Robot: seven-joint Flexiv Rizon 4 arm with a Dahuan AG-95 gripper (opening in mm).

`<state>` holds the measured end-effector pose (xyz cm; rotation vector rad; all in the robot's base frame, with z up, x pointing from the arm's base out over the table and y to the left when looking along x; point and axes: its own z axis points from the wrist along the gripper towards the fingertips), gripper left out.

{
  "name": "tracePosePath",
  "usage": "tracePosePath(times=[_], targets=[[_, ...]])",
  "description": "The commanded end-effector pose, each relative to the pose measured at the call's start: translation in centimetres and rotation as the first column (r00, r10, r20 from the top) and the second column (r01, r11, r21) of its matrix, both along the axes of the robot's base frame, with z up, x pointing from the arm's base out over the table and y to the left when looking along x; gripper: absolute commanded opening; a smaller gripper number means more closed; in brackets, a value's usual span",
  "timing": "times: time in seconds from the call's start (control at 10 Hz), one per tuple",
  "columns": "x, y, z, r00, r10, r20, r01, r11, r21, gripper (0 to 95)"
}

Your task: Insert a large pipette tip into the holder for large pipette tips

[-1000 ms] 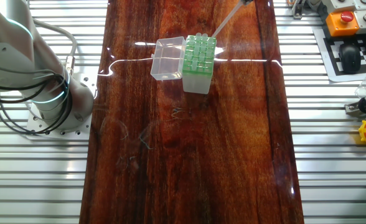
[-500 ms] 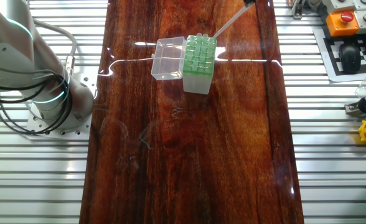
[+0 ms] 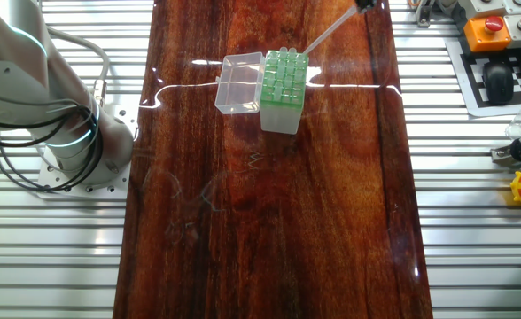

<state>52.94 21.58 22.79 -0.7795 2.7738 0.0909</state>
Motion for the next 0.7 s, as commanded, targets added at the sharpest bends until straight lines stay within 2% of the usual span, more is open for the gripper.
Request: tracePosePath(times=[0.1, 0.2, 0.3, 0.4, 0.5, 0.6, 0.7], targets=[[1.1, 0.7, 0.2, 0.999, 0.003, -0.032, -0.004, 1.000, -0.007, 57.0], [1.8, 1.2, 0.1, 0.999, -0.009, -0.054, 0.008, 1.000, -0.014, 57.0], [2.6, 1.7, 0.1, 0.996, -0.028, -0.088, 0.026, 1.000, -0.017, 19.0], [3.3, 2.0, 0.0, 0.992, -0.042, -0.122, 0.039, 0.999, -0.029, 0.0], [3.9, 2.1, -0.3, 0.990, -0.041, -0.137, 0.037, 0.999, -0.032, 0.0], [4.1, 2.0, -0.6, 0.987, -0.039, -0.154, 0.034, 0.999, -0.037, 0.0], [4.1, 2.0, -0.6, 0.987, -0.039, -0.154, 0.034, 0.999, -0.037, 0.0]])
